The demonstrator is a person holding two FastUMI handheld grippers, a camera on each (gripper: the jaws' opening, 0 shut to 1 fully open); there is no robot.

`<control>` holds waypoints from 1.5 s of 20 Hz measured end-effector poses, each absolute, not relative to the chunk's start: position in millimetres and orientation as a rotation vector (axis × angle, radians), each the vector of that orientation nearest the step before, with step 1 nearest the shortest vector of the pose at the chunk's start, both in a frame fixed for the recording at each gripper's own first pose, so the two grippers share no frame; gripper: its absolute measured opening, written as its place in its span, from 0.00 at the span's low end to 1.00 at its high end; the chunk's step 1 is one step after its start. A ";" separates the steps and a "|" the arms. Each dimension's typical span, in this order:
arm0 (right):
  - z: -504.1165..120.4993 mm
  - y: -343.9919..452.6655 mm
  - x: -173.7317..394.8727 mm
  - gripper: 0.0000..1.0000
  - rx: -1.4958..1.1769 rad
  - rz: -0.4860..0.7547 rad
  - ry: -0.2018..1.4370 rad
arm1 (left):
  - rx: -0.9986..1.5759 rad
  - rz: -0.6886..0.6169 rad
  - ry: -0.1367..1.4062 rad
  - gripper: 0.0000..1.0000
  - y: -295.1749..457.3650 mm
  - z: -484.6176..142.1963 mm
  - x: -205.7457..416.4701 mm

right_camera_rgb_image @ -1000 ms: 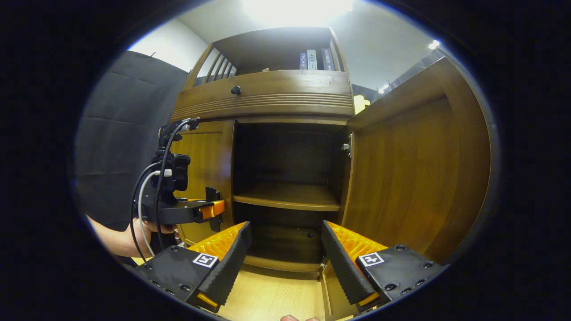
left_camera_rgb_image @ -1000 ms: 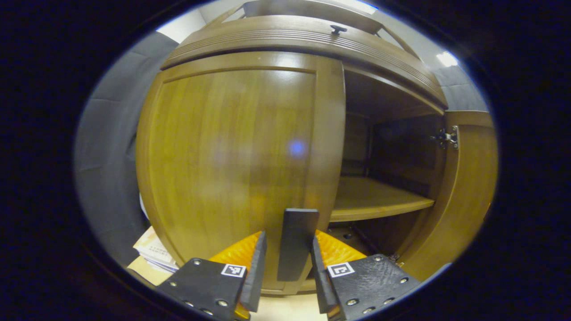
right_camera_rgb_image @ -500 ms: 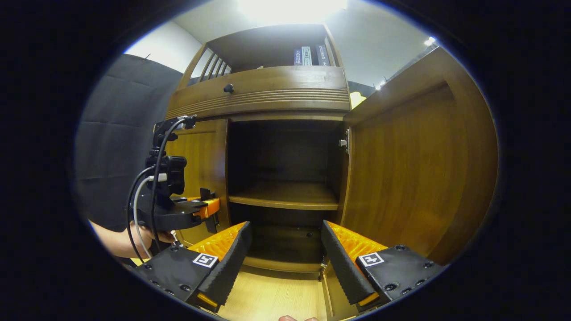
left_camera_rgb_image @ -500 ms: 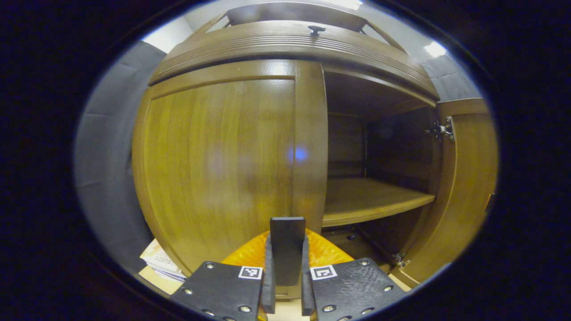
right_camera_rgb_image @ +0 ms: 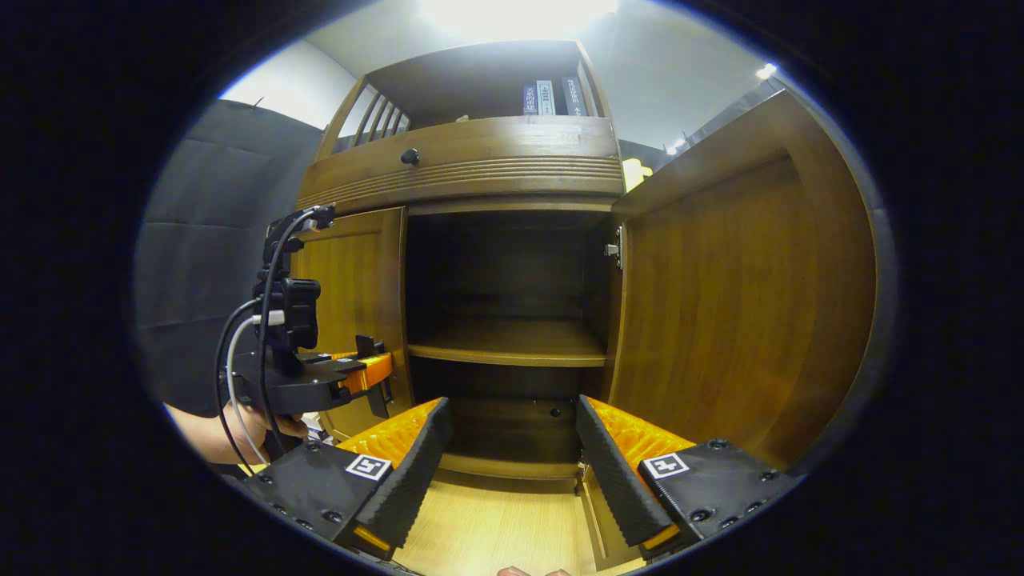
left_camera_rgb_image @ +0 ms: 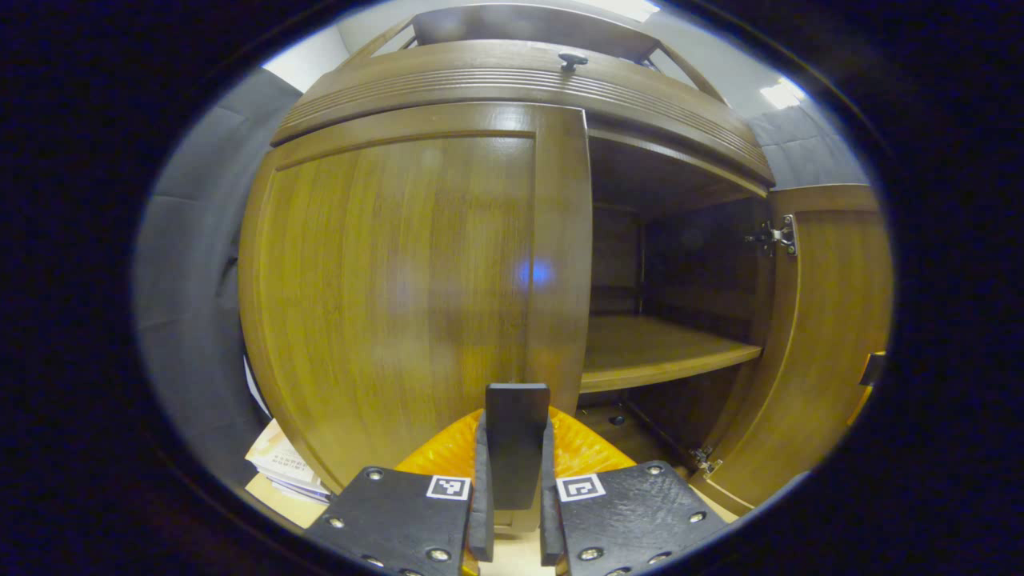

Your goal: Open the right door of the double-door shoe cabinet with the right hand, and open the left door with the left hand.

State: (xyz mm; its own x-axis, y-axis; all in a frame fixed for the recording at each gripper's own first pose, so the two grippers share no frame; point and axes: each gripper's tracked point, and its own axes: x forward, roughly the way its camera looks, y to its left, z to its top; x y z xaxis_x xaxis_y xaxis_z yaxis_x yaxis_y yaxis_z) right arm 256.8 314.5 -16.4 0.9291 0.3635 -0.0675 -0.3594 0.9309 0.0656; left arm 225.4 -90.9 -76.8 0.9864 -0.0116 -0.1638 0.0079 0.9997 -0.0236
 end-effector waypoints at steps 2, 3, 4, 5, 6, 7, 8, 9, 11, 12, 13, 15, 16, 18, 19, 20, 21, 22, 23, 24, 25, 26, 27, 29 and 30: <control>-16.7 313.4 251.4 0.94 0.050 0.360 0.080 | -0.025 -0.019 0.162 0.24 -89.6 -76.2 216.5; -17.5 313.3 249.3 0.94 0.050 0.353 0.085 | -0.024 -0.022 0.161 0.24 -88.9 -75.0 212.0; -19.5 313.7 246.2 0.98 0.053 0.349 0.096 | -0.024 -0.025 0.162 0.24 -89.0 -74.7 208.0; -21.3 315.0 242.5 0.99 0.057 0.350 0.105 | -0.027 -0.028 0.161 0.24 -87.8 -74.6 202.2; -22.0 315.8 239.1 0.94 0.059 0.349 0.110 | -0.030 -0.030 0.158 0.24 -86.3 -73.6 197.0; -22.8 316.5 235.5 0.94 0.060 0.348 0.116 | -0.034 -0.032 0.155 0.24 -85.7 -74.2 191.3; -24.4 317.2 232.0 0.94 0.061 0.345 0.122 | -0.034 -0.039 0.152 0.23 -84.5 -73.3 186.0; -25.7 317.8 228.9 0.94 0.062 0.342 0.130 | -0.034 -0.047 0.149 0.23 -83.6 -72.7 180.8; -25.8 317.2 221.8 0.99 0.064 0.330 0.137 | -0.038 -0.060 0.148 0.23 -81.2 -71.7 169.6; -25.7 317.2 218.8 0.94 0.064 0.322 0.138 | -0.040 -0.062 0.147 0.23 -79.9 -70.8 164.5; -25.1 317.2 215.9 0.94 0.065 0.316 0.140 | -0.040 -0.062 0.144 0.23 -77.8 -70.6 159.1; -23.5 317.4 209.9 0.94 0.074 0.307 0.145 | -0.039 -0.069 0.138 0.23 -73.7 -69.1 147.8; -23.3 318.0 206.8 0.94 0.075 0.302 0.147 | -0.040 -0.075 0.136 0.23 -72.4 -68.7 143.8; -23.1 317.4 198.8 0.99 0.074 0.291 0.148 | -0.044 -0.085 0.135 0.24 -67.4 -68.2 134.3; -23.4 317.6 195.0 0.94 0.072 0.285 0.148 | -0.045 -0.086 0.132 0.24 -64.6 -67.6 129.8; -23.4 317.6 190.5 0.94 0.070 0.281 0.148 | -0.045 -0.084 0.129 0.24 -61.1 -67.2 123.4; -23.2 317.4 187.0 0.94 0.069 0.276 0.146 | -0.045 -0.081 0.125 0.24 -59.2 -67.0 117.6; -23.8 316.8 182.3 0.94 0.072 0.271 0.148 | -0.046 -0.077 0.123 0.25 -55.9 -66.0 112.8; -23.1 317.3 179.2 0.99 0.086 0.271 0.150 | -0.045 -0.074 0.123 0.25 -51.1 -65.8 107.6; -22.2 318.5 175.7 0.94 0.103 0.270 0.148 | -0.044 -0.072 0.122 0.25 -50.0 -64.1 104.1; -20.7 318.9 174.1 0.94 0.117 0.268 0.144 | -0.044 -0.069 0.121 0.25 -47.6 -61.6 100.0; -19.8 319.4 172.6 0.94 0.125 0.265 0.139 | -0.044 -0.063 0.118 0.26 -43.6 -60.2 94.1; -20.1 318.5 171.4 0.94 0.126 0.260 0.133 | -0.041 -0.056 0.114 0.26 -35.6 -61.0 84.2; -21.0 316.6 170.7 0.94 0.127 0.255 0.127 | -0.034 -0.033 0.116 0.26 -21.9 -61.8 70.9; -22.8 316.7 170.3 0.94 0.129 0.258 0.128 | -0.033 -0.019 0.117 0.23 -15.6 -61.6 64.6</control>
State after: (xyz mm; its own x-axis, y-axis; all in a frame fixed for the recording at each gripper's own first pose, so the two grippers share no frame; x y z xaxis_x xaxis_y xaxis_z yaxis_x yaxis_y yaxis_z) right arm 170.3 316.7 -22.8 0.9589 0.2619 -0.1096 -0.2455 0.9587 0.1434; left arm 64.6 -15.6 -61.6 0.9930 -0.0206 -0.1167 0.0167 0.9993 -0.0344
